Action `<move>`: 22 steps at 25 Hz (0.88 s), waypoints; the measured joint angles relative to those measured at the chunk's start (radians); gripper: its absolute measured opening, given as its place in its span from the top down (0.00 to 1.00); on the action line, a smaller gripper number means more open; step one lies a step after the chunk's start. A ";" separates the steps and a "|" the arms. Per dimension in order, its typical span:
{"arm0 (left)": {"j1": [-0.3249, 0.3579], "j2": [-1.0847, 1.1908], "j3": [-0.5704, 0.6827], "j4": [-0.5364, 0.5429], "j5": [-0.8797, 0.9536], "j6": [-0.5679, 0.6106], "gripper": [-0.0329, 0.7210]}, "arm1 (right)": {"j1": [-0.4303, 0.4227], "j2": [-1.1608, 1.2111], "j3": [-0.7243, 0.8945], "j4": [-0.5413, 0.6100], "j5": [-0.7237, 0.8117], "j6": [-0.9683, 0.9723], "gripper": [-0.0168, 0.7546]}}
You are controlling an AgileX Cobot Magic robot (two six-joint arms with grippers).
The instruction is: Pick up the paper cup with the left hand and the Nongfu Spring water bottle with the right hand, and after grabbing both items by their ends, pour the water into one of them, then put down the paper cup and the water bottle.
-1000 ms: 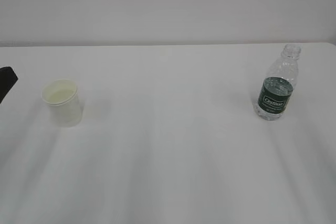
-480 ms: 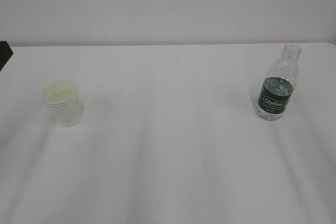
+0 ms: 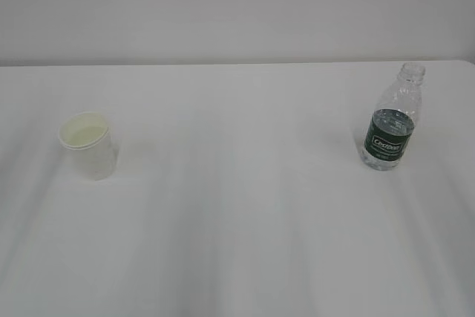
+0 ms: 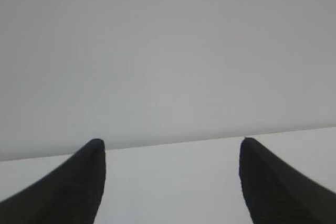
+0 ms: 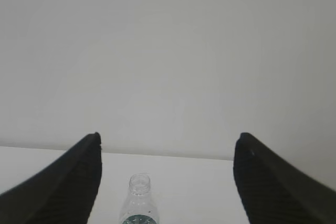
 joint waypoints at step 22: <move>-0.010 -0.497 -0.011 -0.021 0.786 0.000 0.26 | 0.000 -0.098 -0.094 0.118 0.341 0.002 0.22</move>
